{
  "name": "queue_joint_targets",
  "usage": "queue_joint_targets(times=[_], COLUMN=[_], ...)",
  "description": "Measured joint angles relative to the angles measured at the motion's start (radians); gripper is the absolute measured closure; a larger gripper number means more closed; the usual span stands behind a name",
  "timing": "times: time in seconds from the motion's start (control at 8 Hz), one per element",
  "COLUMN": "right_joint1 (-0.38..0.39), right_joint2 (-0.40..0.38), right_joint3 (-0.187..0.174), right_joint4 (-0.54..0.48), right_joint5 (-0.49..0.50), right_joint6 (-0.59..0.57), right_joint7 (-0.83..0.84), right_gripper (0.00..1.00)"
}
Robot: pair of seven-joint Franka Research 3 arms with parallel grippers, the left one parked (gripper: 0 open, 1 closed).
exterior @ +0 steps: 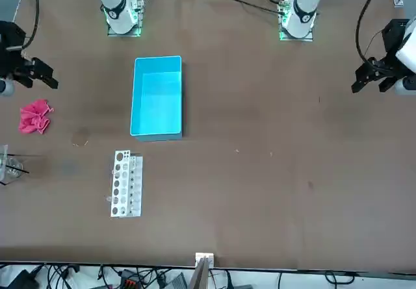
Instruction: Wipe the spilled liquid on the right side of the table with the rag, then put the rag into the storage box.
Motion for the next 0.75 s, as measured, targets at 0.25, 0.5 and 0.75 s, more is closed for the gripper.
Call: queue_joint_targets(times=[0.25,0.5,0.75], right_joint1=[-0.002,-0.035,-0.112], right_joint2=[0.005,0.026,0.099], right_joint3=[-0.004,-0.009,-0.013], right_joint4=[-0.001,-0.009,-0.031], right_joint5=[0.0,-0.009,-0.046], right_joint6=[-0.095,-0.231,-0.229], right_joint7=[0.0,0.004,0.003], right_gripper=[0.0,0.0,0.0])
